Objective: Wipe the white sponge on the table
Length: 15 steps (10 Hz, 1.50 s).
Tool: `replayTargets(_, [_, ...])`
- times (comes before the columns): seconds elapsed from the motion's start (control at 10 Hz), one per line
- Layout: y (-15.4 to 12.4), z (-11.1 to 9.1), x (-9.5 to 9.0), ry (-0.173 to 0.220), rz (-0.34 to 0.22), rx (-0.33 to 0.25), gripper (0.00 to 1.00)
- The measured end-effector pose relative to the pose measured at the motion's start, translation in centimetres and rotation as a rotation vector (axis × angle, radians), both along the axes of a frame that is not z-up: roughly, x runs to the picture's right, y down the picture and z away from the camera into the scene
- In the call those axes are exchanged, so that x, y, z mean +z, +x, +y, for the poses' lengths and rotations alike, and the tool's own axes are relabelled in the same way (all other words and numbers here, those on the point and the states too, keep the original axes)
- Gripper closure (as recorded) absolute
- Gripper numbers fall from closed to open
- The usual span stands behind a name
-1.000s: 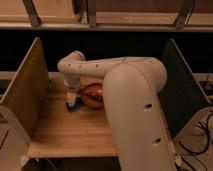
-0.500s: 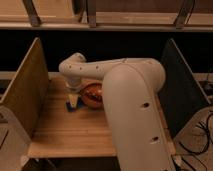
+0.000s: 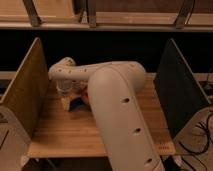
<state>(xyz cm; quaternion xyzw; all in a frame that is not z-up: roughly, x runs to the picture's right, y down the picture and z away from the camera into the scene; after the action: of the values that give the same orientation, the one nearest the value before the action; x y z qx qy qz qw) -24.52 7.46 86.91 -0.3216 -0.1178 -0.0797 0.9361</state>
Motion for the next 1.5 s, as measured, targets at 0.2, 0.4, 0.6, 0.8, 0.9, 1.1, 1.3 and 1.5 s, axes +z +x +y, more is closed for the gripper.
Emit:
replayTargets(0.2, [-0.4, 1.8, 0.0, -0.053, -0.001, -0.049, 0.20])
replayTargets(0.4, [-0.1, 1.8, 0.0, -0.055, 0.003, -0.050, 0.20])
replayTargets(0.6, [-0.3, 1.7, 0.2, -0.049, 0.001, -0.060, 0.20])
replayTargets(0.8, [-0.9, 2.5, 1.4, -0.055, -0.012, -0.087, 0.20])
replayTargets(0.9, [-1.3, 2.8, 2.4, -0.059, -0.016, -0.102, 0.20])
replayTargets(1.1, [-1.0, 2.9, 3.7, -0.060, 0.004, -0.130, 0.20])
replayTargets(1.3, [0.2, 2.1, 4.6, -0.047, 0.048, -0.150, 0.20])
replayTargets(1.5, [1.5, 1.8, 5.2, -0.047, 0.090, -0.140, 0.20])
